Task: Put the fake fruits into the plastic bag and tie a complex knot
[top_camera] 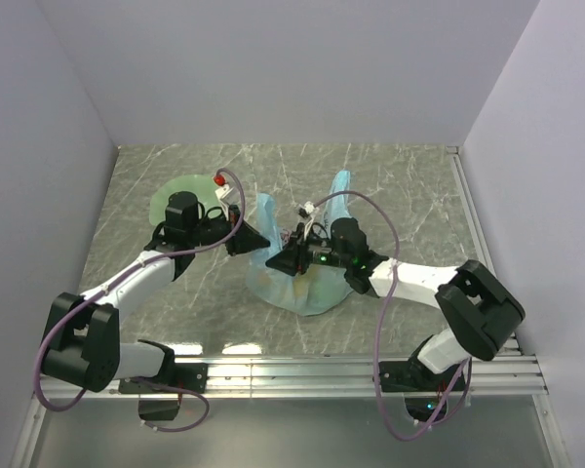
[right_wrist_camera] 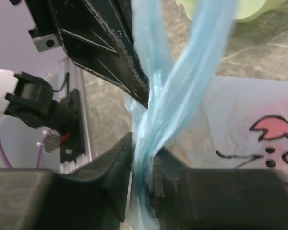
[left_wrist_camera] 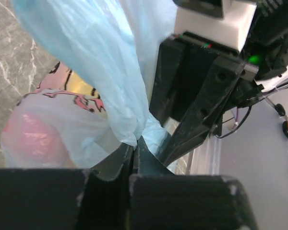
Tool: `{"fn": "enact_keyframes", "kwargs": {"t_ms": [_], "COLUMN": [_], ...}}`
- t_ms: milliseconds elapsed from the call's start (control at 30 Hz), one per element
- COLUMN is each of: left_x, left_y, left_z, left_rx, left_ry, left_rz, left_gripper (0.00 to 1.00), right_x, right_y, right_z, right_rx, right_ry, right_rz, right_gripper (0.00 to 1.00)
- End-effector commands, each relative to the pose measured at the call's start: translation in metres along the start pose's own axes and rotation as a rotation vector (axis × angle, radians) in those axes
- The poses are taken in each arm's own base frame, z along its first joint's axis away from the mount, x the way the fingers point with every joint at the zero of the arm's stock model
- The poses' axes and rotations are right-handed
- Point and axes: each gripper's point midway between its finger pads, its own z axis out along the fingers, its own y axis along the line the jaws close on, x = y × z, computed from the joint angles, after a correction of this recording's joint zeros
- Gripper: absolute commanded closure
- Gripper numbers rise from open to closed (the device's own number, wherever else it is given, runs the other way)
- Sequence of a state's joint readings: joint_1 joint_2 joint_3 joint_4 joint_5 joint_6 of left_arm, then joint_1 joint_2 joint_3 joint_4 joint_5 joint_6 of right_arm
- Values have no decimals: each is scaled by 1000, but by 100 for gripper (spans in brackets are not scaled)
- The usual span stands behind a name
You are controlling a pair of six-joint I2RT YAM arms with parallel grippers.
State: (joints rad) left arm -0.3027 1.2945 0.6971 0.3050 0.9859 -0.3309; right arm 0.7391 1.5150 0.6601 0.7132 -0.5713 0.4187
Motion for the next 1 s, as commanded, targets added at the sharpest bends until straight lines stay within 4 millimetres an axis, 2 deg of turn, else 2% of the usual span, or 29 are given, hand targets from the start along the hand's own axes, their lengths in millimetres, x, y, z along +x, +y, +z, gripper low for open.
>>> {"fn": "enact_keyframes", "kwargs": {"t_ms": [0, 100, 167, 200, 233, 300, 333, 400, 433, 533, 633, 733, 800, 900, 967], "left_x": [-16, -15, -13, -13, -13, -14, -14, -15, -15, -18, -21, -24, -24, -25, -24], "left_y": [-11, -11, -12, -12, -11, -11, -11, -11, -11, -10, -10, -9, -8, -11, -11], "left_z": [1, 0, -1, -1, -1, -1, -1, -1, -1, -1, 0, 2, 2, 3, 4], "left_rx": [49, 44, 46, 46, 44, 41, 38, 41, 39, 33, 30, 35, 38, 61, 70], "left_ry": [1, 7, 6, 6, 3, 1, 1, 5, 7, 2, -1, 0, 4, 14, 23], "left_rz": [65, 74, 69, 66, 64, 68, 70, 75, 78, 88, 93, 95, 96, 98, 102], "left_gripper": [99, 99, 99, 99, 99, 99, 99, 99, 99, 99, 99, 99, 99, 99, 99], "right_x": [-49, -68, -82, -88, -94, -99, -102, -101, -95, -81, -76, -76, -76, -84, -89], "right_y": [9, 11, 21, 20, 28, 26, 13, -7, -30, -70, -84, -82, -72, -69, -78], "right_z": [-14, -39, -58, -67, -82, -98, -116, -135, -151, -173, -171, -161, -156, -158, -165], "right_rx": [-10, 29, 51, 74, 95, 157, 249, 339, 437, 589, 600, 492, 377, 260, 241], "right_ry": [-55, -32, -11, -20, -16, -19, -38, -56, -53, -22, -24, -51, -52, -54, -47], "right_rz": [-63, -77, -91, -89, -86, -92, -69, -19, 26, 121, 194, 198, 203, 109, 13], "right_gripper": [59, 46, 45, 40, 39, 29, 28, 24, 20, 19, 18, 21, 22, 18, 15]}}
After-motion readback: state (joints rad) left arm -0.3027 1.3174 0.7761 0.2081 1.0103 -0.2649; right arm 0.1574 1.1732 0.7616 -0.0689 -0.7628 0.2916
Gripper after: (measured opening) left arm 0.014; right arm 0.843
